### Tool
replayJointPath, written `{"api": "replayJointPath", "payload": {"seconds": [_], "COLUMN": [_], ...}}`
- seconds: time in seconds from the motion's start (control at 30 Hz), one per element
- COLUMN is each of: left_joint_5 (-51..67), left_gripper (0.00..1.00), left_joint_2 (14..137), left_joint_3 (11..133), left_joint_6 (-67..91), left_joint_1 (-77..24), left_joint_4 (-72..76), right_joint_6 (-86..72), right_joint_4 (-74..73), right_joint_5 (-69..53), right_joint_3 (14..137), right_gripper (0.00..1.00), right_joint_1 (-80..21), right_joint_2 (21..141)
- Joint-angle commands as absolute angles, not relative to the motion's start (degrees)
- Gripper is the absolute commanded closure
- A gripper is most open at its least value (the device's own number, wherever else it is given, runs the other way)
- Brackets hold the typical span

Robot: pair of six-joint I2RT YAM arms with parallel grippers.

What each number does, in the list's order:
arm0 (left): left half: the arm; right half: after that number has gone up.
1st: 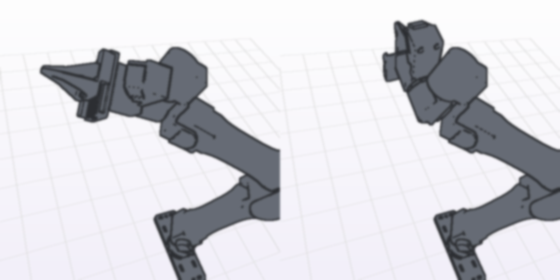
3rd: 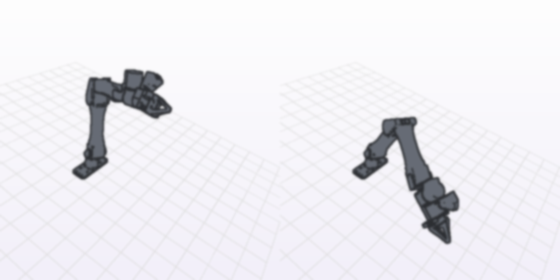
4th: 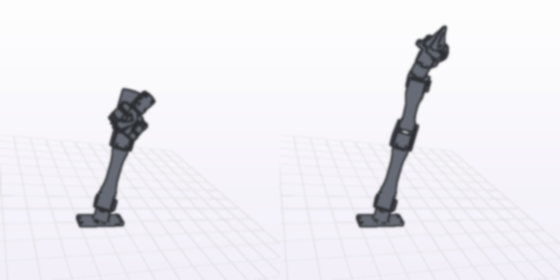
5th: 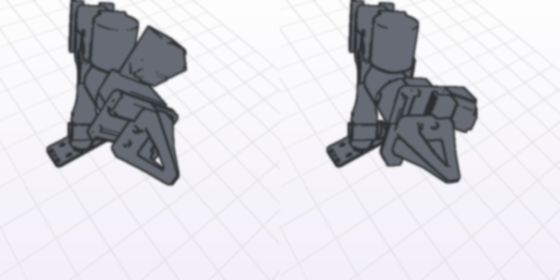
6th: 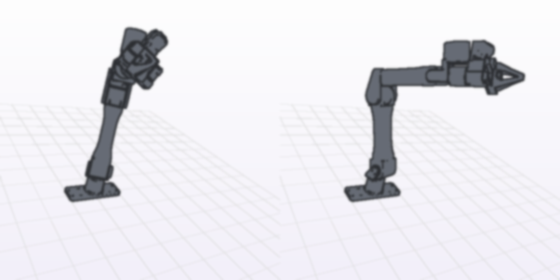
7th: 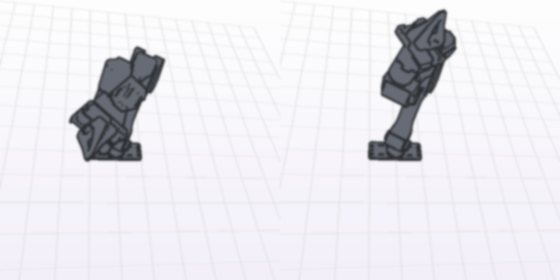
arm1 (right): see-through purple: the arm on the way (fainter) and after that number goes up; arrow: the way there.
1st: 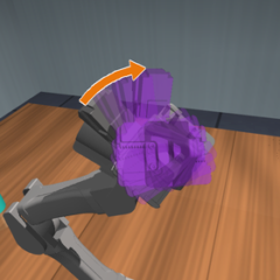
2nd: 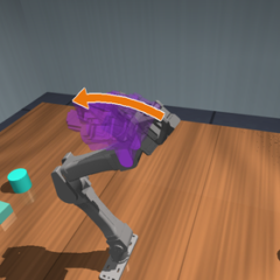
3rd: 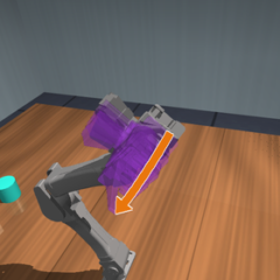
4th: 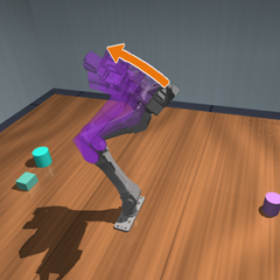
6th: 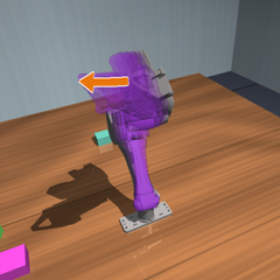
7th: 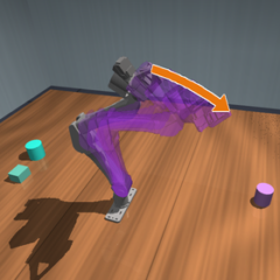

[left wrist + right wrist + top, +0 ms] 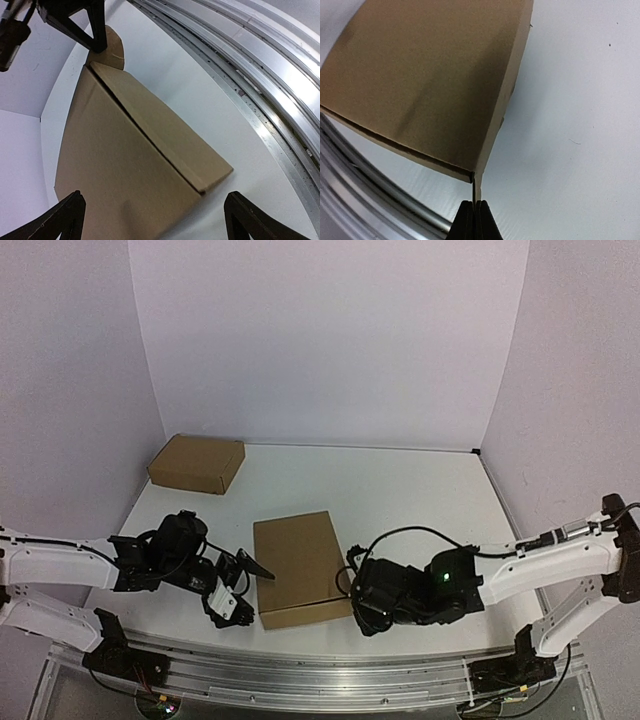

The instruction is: Fold the paper box

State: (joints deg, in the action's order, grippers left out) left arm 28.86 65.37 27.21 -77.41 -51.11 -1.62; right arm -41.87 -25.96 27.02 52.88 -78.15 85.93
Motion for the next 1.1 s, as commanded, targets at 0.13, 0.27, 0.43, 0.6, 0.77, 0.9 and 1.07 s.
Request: {"api": "replayJointPath", "payload": {"seconds": [0.13, 0.27, 0.43, 0.6, 0.77, 0.9, 1.07], "left_joint_5": [32.15, 30.12, 26.55, 25.70, 37.46, 37.46, 40.25], "left_gripper": [0.00, 0.00, 0.00, 0.00, 0.00, 0.00, 0.00], "left_joint_2": [61.98, 66.07, 68.61, 69.99, 68.93, 66.77, 66.24], "left_joint_3": [46.35, 58.50, 64.68, 73.87, 77.16, 69.51, 70.20], "left_joint_6": [-62.60, -59.90, -59.99, -62.66, -66.96, -68.35, -74.54], "left_joint_1": [-51.24, -51.76, -52.73, -49.81, -36.47, -30.24, -24.99], "left_joint_4": [-16.71, -27.47, -33.41, -37.21, -45.00, -43.01, -42.65], "right_joint_6": [-51.60, -57.41, -64.16, -64.91, -65.23, -63.20, -62.56], "right_joint_4": [-42.37, -46.10, -48.45, -49.26, -49.48, -49.55, -49.53], "right_joint_5": [14.54, 10.81, 7.37, 1.58, -2.09, -4.02, -3.75], "right_joint_3": [70.40, 77.58, 85.60, 92.98, 93.89, 91.99, 94.66], "right_gripper": [1.00, 1.00, 1.00, 1.00, 1.00, 1.00, 1.00], "right_joint_1": [-70.25, -67.03, -65.60, -62.21, -59.02, -57.71, -56.38], "right_joint_2": [82.79, 84.80, 88.61, 92.14, 93.32, 93.23, 93.11]}}
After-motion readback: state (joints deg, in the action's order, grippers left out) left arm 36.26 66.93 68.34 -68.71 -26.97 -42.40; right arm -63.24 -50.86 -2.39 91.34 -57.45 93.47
